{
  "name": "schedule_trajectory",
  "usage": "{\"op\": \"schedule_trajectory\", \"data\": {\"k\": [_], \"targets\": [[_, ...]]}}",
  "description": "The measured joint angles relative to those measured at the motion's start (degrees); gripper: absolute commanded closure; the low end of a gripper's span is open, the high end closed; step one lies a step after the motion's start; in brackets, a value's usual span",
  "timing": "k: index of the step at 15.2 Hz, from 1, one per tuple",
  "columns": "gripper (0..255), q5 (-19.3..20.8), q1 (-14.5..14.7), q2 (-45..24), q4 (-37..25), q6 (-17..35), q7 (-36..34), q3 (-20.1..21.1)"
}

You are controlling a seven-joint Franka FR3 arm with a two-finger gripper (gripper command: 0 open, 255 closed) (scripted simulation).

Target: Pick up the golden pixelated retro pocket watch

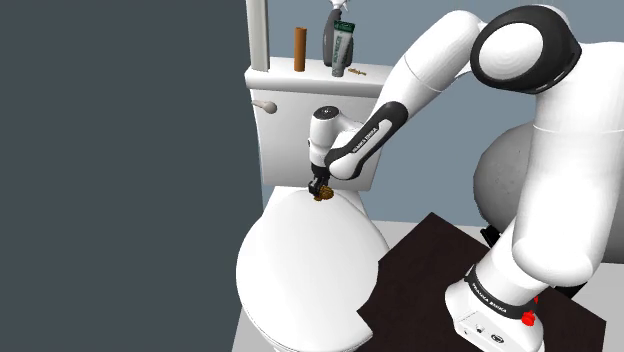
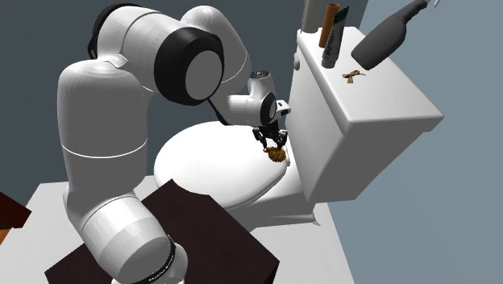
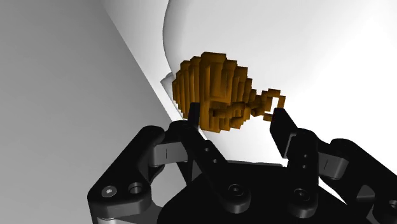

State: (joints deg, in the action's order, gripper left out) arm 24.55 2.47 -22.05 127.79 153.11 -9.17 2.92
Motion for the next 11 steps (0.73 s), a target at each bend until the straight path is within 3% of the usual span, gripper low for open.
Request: {"op": "schedule_trajectory", "data": {"k": [11], "targets": [[255, -0.39, -0.17, 0.88, 0.25, -0.58, 0.38, 0.26]]}}
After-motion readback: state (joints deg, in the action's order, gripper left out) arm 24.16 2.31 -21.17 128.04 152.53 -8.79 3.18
